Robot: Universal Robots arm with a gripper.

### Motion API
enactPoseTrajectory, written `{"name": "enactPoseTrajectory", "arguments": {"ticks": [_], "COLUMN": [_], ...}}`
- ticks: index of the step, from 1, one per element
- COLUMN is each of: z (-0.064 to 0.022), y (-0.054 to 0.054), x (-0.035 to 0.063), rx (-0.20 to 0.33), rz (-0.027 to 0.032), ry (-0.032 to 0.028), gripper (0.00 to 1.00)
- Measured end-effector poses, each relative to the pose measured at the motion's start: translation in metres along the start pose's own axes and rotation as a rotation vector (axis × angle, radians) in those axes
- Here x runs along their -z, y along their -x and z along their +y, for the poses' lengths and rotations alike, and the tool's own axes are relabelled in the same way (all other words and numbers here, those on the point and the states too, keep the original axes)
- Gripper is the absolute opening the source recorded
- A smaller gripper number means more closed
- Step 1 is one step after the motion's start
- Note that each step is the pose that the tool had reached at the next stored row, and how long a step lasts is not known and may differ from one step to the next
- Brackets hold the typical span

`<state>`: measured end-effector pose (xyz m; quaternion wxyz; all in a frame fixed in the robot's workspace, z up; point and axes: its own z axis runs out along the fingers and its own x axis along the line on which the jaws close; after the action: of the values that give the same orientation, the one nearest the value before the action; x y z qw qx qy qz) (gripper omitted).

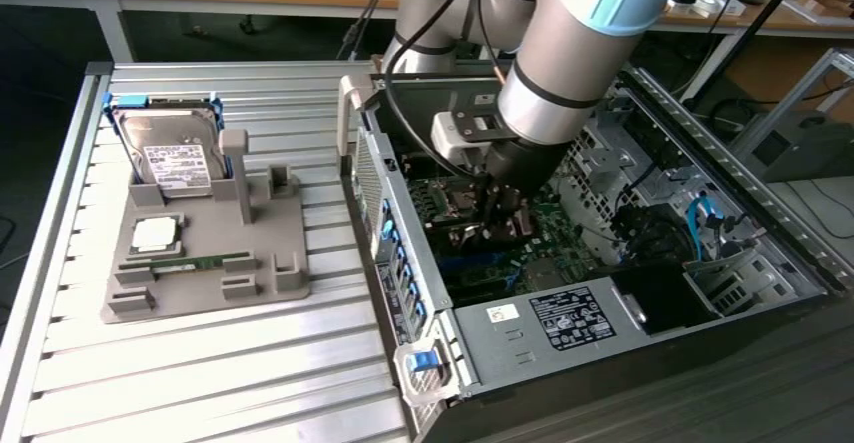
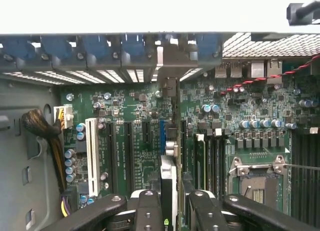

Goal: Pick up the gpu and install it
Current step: 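Insert the gpu into the slot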

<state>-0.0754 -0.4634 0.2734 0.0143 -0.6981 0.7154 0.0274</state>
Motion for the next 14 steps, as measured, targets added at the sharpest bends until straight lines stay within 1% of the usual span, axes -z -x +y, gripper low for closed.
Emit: {"name": "enactPoseTrajectory", "arguments": {"ticks": [1, 2, 3, 5, 7, 8, 10, 11, 13, 14], "z": [0.0001, 0.0002, 0.0002, -0.0009, -0.0076, -0.0133, -0.0193, -0.0201, -0.0208, -0.0209], "y": [0.0, 0.0, 0.0, 0.0, 0.0, 0.0, 0.0, 0.001, 0.001, 0.001], "x": [0.0, 0.0, 0.0004, 0.0013, 0.0018, 0.002, 0.0026, 0.0036, 0.0115, 0.0145], "rx": [0.0, 0.0, 0.0, 0.0, -0.001, -0.001, -0.001, -0.001, -0.001, -0.001], "rz": [0.0, 0.0015, 0.0061, 0.0075, 0.0077, 0.0078, 0.0082, 0.0088, 0.0161, 0.0217], "ry": [0.0001, 0.0002, 0.0, 0.0003, 0.0016, 0.0035, 0.0057, 0.0059, 0.0057, 0.0055], "gripper": [0.27, 0.27, 0.27, 0.27, 0.27, 0.27, 0.27, 0.27, 0.27, 0.27]}}
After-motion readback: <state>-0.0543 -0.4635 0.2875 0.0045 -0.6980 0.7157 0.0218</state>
